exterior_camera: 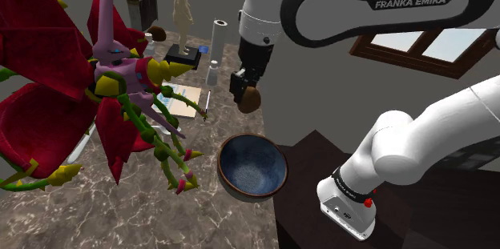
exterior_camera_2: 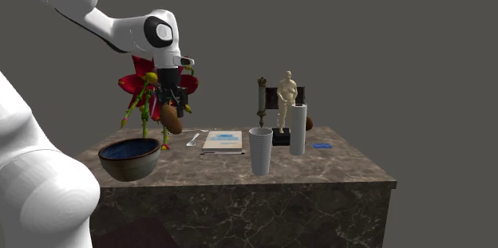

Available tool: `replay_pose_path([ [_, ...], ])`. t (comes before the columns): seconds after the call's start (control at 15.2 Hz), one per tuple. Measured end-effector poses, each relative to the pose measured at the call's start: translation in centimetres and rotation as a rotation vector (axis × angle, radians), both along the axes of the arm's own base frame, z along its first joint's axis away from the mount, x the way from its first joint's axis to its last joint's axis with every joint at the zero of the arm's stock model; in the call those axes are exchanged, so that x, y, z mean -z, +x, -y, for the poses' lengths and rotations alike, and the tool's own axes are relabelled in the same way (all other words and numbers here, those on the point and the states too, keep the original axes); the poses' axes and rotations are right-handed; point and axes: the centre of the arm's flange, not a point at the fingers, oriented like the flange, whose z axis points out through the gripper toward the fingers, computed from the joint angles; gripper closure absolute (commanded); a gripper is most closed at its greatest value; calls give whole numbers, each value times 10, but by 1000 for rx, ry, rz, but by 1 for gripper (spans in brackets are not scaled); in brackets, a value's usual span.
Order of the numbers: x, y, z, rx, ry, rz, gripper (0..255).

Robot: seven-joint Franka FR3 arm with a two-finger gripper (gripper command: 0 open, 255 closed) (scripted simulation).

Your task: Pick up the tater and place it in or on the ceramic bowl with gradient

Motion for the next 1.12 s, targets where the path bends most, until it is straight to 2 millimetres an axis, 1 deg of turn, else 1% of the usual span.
replay_pose_path([
  [0.13, -4, -22, -12, 0, 0, 0, 255],
  [0.2, -1, -36, -18, 0, 0, 0, 255],
  [0.26, -3, -46, -28, -1, 0, 0, 255],
  [0.53, -3, -96, -48, 0, 0, 1, 255],
  [0.59, -3, -105, -56, 0, 0, 0, 255],
  [0.73, 3, -111, -60, 0, 0, 0, 255],
  [1.12, 35, -114, -61, 1, 0, 0, 255],
])
